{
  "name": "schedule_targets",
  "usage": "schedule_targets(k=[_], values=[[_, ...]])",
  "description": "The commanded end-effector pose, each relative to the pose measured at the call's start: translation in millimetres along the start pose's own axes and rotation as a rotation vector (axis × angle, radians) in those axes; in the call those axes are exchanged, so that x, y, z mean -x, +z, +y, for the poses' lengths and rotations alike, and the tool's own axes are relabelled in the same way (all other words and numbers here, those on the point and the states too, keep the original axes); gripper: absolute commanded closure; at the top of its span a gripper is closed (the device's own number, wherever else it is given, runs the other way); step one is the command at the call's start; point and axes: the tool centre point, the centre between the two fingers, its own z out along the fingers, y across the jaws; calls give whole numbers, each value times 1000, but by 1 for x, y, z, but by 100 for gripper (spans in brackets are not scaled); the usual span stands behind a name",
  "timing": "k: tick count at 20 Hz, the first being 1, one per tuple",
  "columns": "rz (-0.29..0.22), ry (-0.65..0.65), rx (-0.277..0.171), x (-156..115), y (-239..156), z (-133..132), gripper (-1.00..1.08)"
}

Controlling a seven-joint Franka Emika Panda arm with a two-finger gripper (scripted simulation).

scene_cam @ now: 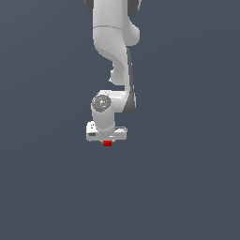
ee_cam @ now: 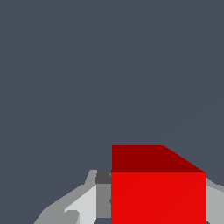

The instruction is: Pick up the red cube and move it to a goal position.

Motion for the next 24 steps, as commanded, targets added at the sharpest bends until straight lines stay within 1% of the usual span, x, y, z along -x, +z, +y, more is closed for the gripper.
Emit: schedule_targets(k=[1, 7, 12, 18, 24], values=[[0, 0, 0, 0, 0, 0, 108], [0, 0, 0, -1, -5, -2, 108], [0, 0, 0, -6, -26, -9, 108], [0, 0, 0, -16, -70, -24, 108], [0, 0, 1, -31, -131, -44, 108]])
